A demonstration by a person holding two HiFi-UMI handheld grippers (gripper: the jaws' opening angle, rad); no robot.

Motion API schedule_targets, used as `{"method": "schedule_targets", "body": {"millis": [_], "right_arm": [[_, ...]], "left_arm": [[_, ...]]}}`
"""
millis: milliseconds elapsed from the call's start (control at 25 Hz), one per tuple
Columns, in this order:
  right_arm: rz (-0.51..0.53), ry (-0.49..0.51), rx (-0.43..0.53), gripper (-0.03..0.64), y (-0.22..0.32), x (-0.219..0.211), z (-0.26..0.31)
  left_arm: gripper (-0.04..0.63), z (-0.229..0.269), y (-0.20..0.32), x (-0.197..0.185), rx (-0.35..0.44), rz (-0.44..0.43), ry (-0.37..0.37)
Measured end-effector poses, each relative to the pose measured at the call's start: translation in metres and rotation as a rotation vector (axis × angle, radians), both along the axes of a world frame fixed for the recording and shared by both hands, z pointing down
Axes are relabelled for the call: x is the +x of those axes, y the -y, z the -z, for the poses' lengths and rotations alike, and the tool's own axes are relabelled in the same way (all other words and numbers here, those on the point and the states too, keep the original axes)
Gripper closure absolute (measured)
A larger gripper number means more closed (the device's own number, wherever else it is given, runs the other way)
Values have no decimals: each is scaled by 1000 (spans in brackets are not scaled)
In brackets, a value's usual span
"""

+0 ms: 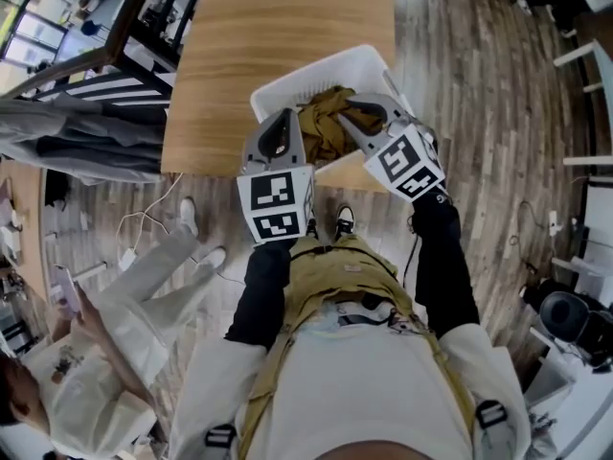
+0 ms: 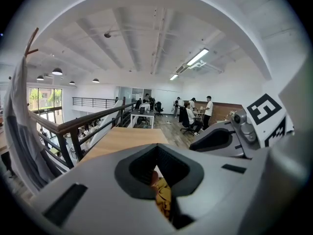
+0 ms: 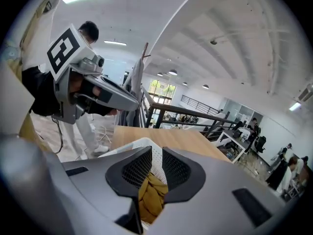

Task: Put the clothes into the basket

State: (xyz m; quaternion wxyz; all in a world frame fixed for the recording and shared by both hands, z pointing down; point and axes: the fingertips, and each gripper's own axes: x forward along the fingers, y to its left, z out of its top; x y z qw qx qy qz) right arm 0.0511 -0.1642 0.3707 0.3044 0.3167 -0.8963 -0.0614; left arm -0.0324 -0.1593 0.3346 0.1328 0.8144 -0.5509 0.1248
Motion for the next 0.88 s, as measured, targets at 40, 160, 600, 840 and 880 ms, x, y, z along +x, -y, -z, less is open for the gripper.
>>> {"method": "schedule_targets", "body": {"millis": [40,160,600,840,880], "right_arm": [[-19,21,1,541,-2,1,7],[-40,45,6,566,-10,-1,21],[-178,216,98,594,-6,18,95],[-329,429,174,594,-1,34,145],[-348,455,189,594,-1,38,151]], "left_arm": [[595,5,1,2,9,-4,1],[595,18,1,5,25,-8,-3],[595,67,15,33,139,-61,-14],[595,97,19,41,216,-71,-37],[595,99,19,42,226,-71,-33]]}}
